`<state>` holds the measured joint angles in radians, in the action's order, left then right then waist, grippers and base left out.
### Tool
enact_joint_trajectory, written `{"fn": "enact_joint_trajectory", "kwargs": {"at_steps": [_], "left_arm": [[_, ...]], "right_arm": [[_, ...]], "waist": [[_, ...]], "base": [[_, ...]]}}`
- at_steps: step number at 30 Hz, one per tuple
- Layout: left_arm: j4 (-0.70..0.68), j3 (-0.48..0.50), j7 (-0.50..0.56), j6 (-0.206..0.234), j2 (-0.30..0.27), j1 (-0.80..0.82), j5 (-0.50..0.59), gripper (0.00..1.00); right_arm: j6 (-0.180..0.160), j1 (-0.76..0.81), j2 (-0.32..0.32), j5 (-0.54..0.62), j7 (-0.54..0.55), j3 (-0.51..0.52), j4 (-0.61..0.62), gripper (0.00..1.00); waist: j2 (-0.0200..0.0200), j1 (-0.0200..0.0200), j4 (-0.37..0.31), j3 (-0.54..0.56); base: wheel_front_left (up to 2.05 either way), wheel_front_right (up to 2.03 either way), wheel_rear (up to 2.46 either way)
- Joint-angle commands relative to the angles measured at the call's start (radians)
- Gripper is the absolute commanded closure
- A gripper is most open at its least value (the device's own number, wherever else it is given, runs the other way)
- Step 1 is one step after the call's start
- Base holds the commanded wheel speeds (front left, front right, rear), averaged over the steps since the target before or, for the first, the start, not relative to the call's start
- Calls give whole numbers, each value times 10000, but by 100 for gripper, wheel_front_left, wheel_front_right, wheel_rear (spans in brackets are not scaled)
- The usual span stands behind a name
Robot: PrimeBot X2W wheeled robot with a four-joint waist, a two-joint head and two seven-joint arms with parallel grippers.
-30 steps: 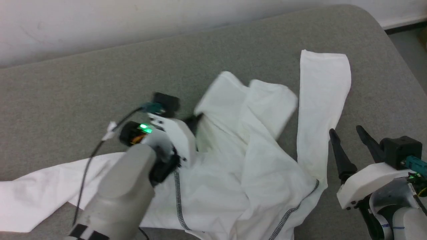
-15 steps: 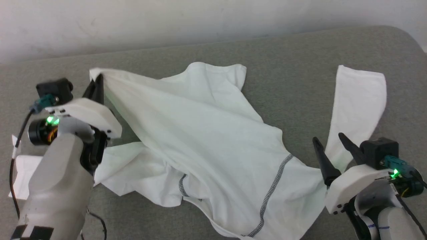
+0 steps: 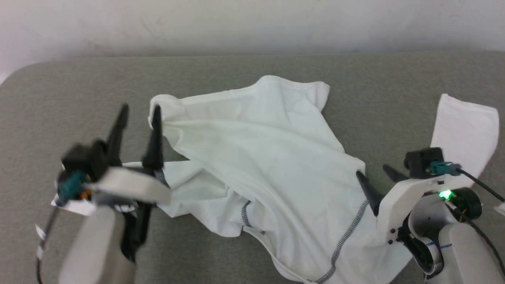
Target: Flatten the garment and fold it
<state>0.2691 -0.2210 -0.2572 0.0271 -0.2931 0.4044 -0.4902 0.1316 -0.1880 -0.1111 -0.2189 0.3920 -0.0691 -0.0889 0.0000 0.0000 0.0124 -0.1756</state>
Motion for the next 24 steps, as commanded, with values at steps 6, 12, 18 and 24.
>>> {"fn": "enact_joint_trajectory", "kwargs": {"at_steps": [6,12,18,24], "left_arm": [[-1260,-68,-43,-243,840,-2513,983,0],[-861,-361,-44,-650,1237,-3312,1097,0],[-319,-770,-38,-1001,1341,-3414,1027,0],[80,-1134,227,-1218,1246,-3434,914,0]], "right_arm": [[-9,-630,-787,-15,1008,-588,-1809,0],[-9,-1023,-1291,327,953,-663,-3219,100],[-9,-1554,-2003,1572,192,287,-4121,100],[-9,-1823,-1839,2353,-554,659,-4987,43]], "waist": [[0,0,1360,392],[0,0,1874,445],[0,0,2036,609],[0,0,1844,862]], "base": [[0,0,0],[0,0,0],[0,0,0],[0,0,0]]}}
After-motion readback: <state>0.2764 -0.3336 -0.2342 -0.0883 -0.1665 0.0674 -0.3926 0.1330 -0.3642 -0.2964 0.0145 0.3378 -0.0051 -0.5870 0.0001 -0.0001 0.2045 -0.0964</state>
